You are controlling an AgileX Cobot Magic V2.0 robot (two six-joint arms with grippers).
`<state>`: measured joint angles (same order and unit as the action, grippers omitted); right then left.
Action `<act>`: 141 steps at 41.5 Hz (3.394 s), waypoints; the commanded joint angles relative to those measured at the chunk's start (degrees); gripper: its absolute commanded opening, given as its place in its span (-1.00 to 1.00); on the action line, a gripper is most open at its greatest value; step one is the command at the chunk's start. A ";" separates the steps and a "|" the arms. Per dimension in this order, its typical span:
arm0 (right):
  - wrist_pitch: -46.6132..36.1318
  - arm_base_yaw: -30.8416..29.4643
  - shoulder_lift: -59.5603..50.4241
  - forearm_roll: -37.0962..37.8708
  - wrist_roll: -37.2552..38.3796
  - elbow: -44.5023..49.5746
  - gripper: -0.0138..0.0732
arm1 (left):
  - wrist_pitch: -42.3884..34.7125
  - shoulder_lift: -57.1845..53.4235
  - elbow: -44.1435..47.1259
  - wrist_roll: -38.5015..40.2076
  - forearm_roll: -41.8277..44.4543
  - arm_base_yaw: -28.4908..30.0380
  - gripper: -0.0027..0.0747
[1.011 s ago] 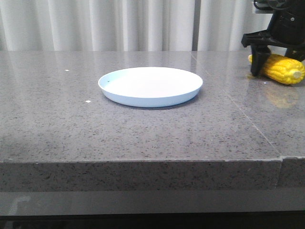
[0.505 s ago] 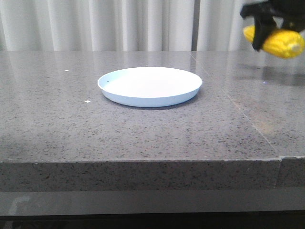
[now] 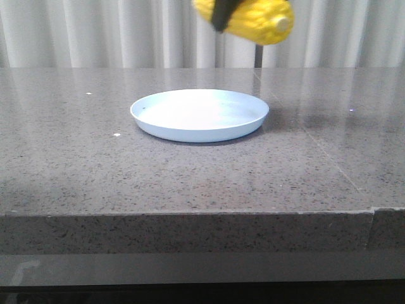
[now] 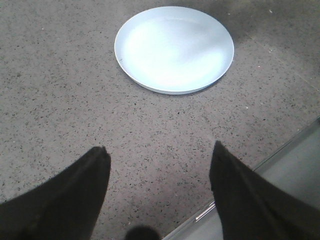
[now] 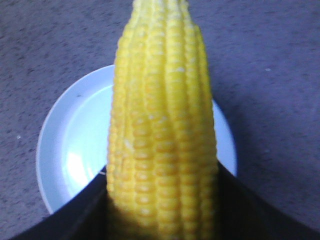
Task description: Place corn on plate with both arms
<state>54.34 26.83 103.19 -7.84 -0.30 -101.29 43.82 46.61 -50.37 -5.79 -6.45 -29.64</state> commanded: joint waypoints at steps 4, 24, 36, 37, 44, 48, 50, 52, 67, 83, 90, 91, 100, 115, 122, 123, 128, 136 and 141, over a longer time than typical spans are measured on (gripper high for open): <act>-1.79 3.06 0.62 -0.25 -0.52 -1.47 -0.16 | -4.07 -0.36 -1.51 0.48 -0.27 0.11 0.18; -6.23 3.22 8.03 -0.19 -0.52 -1.47 0.13 | -4.07 -0.36 -1.51 0.48 -0.27 0.11 0.18; -6.90 3.17 8.03 -0.06 -0.52 -1.47 0.57 | -4.07 -0.36 -1.51 0.48 -0.27 0.11 0.18; -6.91 3.17 8.03 -0.06 -0.52 -1.47 0.57 | -4.07 -0.36 -1.51 0.48 -0.27 0.11 0.18; -5.47 3.17 7.60 0.19 -0.52 -2.12 0.57 | -4.07 -0.36 -1.51 0.48 -0.27 0.11 0.18; -4.09 3.17 6.54 0.34 -0.52 -3.55 0.56 | -4.07 -0.36 -1.51 0.48 -0.27 0.11 0.18; -3.23 3.17 5.88 0.77 -0.52 -4.35 0.56 | -4.07 -0.36 -1.51 0.48 -0.27 0.11 0.18; -2.38 3.17 4.80 1.50 -0.52 -5.11 0.56 | -4.07 -0.36 -1.51 0.48 -0.27 0.11 0.18; 3.58 3.17 -11.56 4.88 -0.66 -1.97 0.56 | -4.07 -0.36 -1.51 0.48 -0.27 0.11 0.18; -0.90 3.17 -33.79 4.88 -1.45 17.35 0.56 | -4.07 -0.36 -1.51 0.48 -0.27 0.11 0.18; -1.43 3.17 -43.81 4.88 -1.45 26.39 0.56 | -4.07 -0.36 -1.51 0.48 -0.27 0.11 0.18; -1.43 3.17 -45.44 4.88 -1.45 27.40 0.56 | -4.07 -0.36 -1.51 0.48 -0.27 0.11 0.18; -1.28 3.17 -57.26 4.88 -1.40 36.72 0.56 | -4.07 -0.36 -1.51 0.48 -0.27 0.11 0.18; -1.06 3.17 -70.23 4.88 -1.40 45.38 0.56 | -4.07 -0.36 -1.51 0.48 -0.27 0.11 0.18; -0.93 3.17 -70.63 4.88 -1.40 45.76 0.56 | -4.07 -0.36 -1.51 0.48 -0.27 0.11 0.18; -0.99 3.17 -70.63 4.88 -1.40 45.76 0.56 | -4.07 -0.36 -1.51 0.48 -0.27 0.11 0.18; -1.34 3.17 -70.63 4.88 -1.40 45.76 0.56 | -4.07 -0.36 -1.51 0.48 -0.27 0.11 0.14; -1.62 3.17 -70.63 4.88 -1.40 45.76 0.31 | -4.07 -0.36 -1.51 0.48 -0.27 0.11 -0.29; -1.83 3.17 -70.63 4.88 -1.40 45.76 -0.17 | -4.07 -0.36 -1.51 0.48 -0.27 0.11 -0.64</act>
<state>56.89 30.10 32.39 -3.41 -1.22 -54.35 43.82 46.61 -50.37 -5.79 -6.45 -29.64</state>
